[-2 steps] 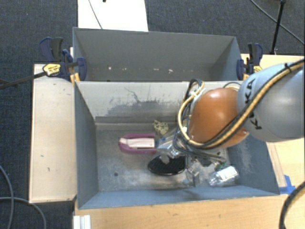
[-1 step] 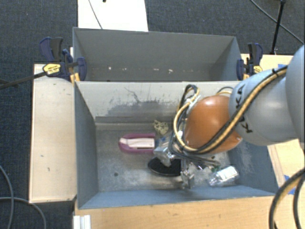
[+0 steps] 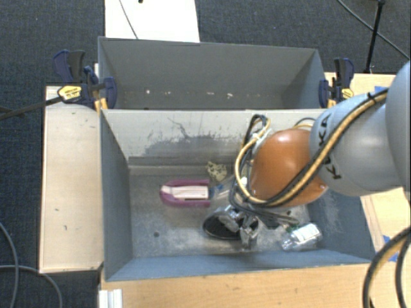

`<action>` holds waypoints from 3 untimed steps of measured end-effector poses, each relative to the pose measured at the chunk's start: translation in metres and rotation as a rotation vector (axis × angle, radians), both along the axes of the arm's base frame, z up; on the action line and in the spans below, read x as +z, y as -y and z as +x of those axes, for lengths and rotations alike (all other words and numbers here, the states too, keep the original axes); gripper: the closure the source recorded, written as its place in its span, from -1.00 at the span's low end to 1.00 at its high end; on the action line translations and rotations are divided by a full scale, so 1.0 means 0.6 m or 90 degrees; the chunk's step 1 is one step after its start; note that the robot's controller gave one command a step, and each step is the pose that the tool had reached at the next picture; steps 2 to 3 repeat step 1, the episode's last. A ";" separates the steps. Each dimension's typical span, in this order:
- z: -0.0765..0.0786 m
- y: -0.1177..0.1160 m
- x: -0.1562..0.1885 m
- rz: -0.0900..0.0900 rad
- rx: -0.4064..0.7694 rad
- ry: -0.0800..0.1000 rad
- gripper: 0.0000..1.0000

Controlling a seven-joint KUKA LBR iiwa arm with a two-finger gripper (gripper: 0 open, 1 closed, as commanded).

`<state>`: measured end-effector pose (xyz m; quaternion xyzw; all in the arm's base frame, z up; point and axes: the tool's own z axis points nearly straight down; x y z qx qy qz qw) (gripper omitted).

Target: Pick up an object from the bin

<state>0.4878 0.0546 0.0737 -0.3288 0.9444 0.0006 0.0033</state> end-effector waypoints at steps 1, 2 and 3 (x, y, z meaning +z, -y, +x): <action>0.018 -0.007 0.236 -0.001 -0.016 0.002 1.00; 0.018 -0.007 0.236 -0.001 -0.016 0.002 1.00; 0.018 -0.007 0.236 -0.001 -0.016 0.002 1.00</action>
Offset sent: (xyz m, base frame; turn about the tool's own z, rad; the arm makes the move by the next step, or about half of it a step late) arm 0.0090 0.0040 0.1376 0.0186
